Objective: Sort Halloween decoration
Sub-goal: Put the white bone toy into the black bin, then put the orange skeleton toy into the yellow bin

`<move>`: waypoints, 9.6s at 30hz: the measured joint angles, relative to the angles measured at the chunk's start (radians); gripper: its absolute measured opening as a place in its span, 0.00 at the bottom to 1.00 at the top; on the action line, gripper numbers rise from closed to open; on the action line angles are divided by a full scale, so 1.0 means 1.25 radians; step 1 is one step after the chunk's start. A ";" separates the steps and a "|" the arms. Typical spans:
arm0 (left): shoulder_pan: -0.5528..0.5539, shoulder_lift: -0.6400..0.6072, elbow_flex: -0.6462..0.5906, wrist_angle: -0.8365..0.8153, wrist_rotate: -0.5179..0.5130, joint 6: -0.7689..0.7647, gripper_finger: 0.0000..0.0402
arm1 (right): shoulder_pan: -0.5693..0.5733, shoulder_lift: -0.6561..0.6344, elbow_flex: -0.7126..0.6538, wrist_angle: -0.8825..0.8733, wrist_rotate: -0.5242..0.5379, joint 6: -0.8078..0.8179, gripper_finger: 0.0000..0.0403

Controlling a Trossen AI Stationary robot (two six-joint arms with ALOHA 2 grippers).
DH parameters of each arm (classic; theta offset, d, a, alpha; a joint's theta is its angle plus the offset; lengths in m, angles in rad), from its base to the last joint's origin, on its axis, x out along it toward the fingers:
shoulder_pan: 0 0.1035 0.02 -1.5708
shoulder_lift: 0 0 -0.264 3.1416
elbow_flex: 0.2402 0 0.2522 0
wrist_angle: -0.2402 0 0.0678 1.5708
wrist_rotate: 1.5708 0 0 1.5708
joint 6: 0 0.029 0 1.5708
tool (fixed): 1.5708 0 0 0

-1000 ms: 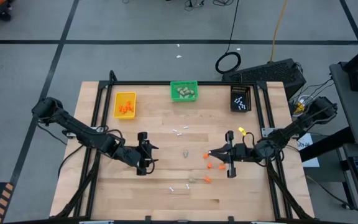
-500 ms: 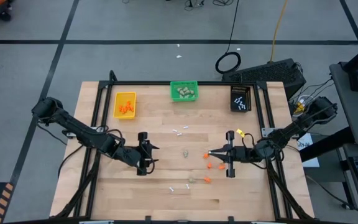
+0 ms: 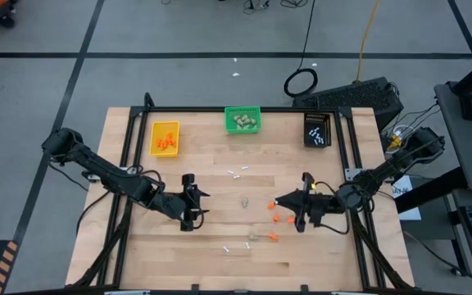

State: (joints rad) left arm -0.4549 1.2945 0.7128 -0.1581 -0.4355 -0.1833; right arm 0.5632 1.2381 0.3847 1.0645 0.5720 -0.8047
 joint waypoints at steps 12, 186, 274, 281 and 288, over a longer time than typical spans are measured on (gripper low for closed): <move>0.000 0.000 0.000 0.000 0.000 0.000 0.57 | 0.000 0.000 0.000 0.000 0.001 -0.174 0.00; 0.000 0.000 0.000 0.018 -0.009 -0.003 0.57 | 0.079 -0.006 0.224 -1.264 -0.187 1.293 0.35; 0.001 0.000 0.000 0.057 -0.014 0.032 0.57 | -0.078 -0.001 0.240 -0.444 -0.134 0.484 0.02; 0.001 0.000 0.000 0.085 -0.022 0.049 0.57 | -0.080 0.088 0.218 -0.253 -0.125 0.454 0.02; 0.001 0.000 0.000 0.101 -0.028 0.049 0.57 | -0.091 0.156 0.218 -0.156 -0.125 0.431 0.04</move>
State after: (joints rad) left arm -0.4541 1.2949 0.7128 -0.0318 -0.4706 -0.1223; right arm 0.4496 1.4327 0.6567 0.8690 0.4152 -0.2662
